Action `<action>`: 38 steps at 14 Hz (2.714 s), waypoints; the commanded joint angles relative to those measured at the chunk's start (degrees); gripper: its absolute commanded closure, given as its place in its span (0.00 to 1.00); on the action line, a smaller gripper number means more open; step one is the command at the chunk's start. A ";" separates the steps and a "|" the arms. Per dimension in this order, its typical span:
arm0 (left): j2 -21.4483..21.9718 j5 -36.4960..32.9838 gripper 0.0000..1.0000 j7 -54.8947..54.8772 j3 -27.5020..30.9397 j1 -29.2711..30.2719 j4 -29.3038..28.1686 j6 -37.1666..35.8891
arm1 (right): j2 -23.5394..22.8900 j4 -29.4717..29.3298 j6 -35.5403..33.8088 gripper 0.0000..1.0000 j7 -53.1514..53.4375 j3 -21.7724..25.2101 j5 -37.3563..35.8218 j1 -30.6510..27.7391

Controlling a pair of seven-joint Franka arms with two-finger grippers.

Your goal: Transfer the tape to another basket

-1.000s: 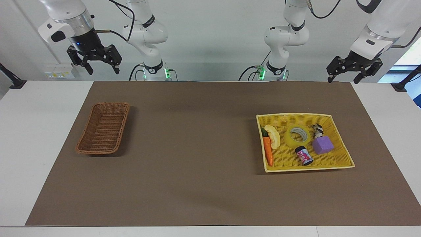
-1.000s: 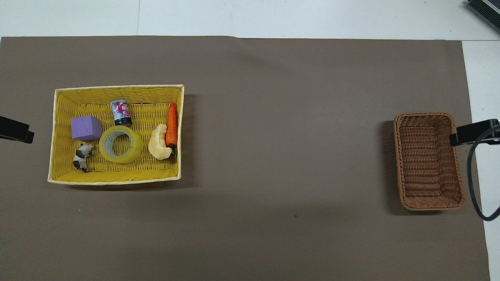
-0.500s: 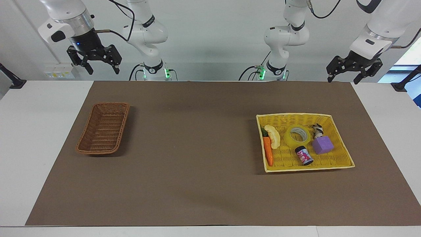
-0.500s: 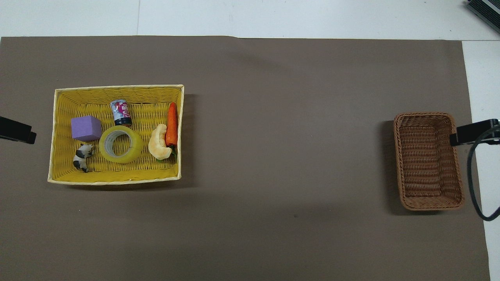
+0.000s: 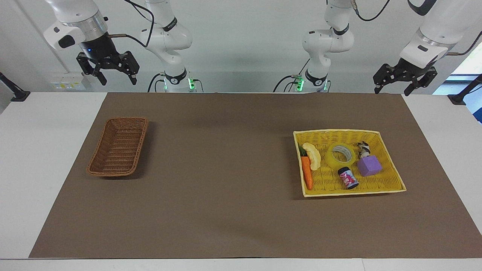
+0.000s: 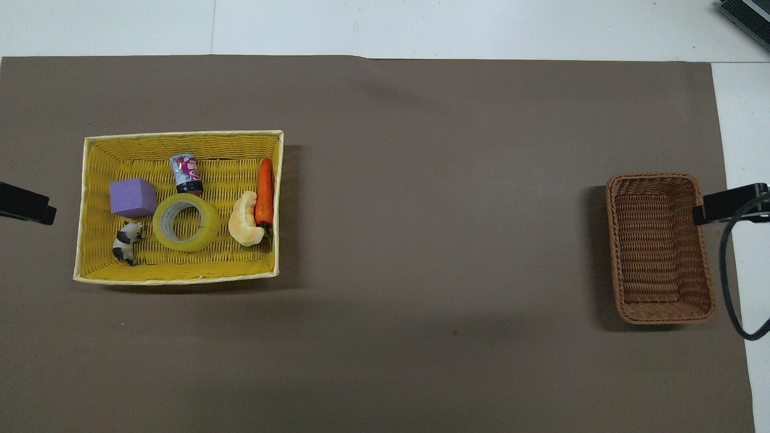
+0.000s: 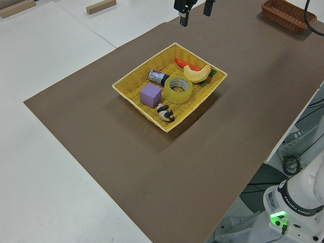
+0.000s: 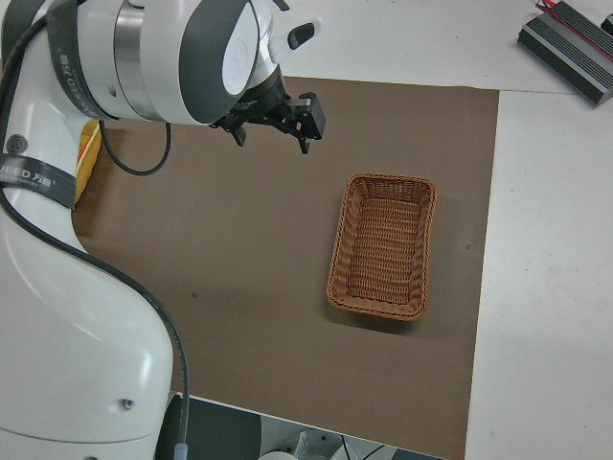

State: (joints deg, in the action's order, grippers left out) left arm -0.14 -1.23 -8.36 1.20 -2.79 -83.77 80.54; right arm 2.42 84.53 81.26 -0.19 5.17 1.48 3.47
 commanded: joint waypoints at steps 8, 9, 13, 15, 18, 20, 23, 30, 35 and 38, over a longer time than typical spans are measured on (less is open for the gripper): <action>1.64 0.26 0.00 0.01 0.47 -0.55 -1.57 -0.30 | 1.36 1.77 0.92 0.00 -1.65 -0.08 0.63 0.05; 1.81 0.26 0.00 0.19 0.47 -0.55 -2.18 -0.30 | 1.71 2.47 0.92 0.00 -1.65 -0.08 0.63 -0.04; 3.57 0.35 0.00 0.98 0.47 -0.29 -5.16 1.28 | 1.71 2.65 2.15 0.00 -1.12 0.01 0.54 0.05; 5.06 0.26 0.00 0.98 0.47 -0.29 -7.80 3.73 | 1.71 2.74 2.15 0.00 -1.47 0.01 0.45 -0.21; 5.51 0.35 0.00 1.07 0.47 -0.20 -8.95 4.45 | 1.71 2.74 2.24 0.00 -1.21 0.01 0.54 -0.57; 5.51 0.35 0.00 1.94 0.47 -0.11 -8.96 4.45 | 1.63 2.74 2.32 0.00 -1.21 0.01 0.54 -0.48; 5.42 0.35 0.00 7.46 0.47 -0.20 -9.39 4.54 | 1.63 2.74 2.68 0.00 -1.30 0.01 0.54 -0.48; 5.51 0.35 0.00 10.03 0.47 -0.03 -13.25 8.22 | 1.63 2.74 3.03 0.00 -1.48 0.01 0.54 -0.48; 5.42 0.52 0.00 16.45 0.47 0.24 -20.01 15.16 | 1.63 2.74 3.03 0.00 -1.65 0.01 0.54 -0.48; 5.42 0.61 0.00 16.62 0.56 0.59 -24.85 20.70 | 1.63 2.74 2.94 0.00 -1.65 0.01 0.54 -0.48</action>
State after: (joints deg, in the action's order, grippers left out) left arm 3.59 -1.13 7.42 1.64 -2.63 -103.99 97.25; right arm 2.54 85.28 82.58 -0.20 5.27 1.48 3.41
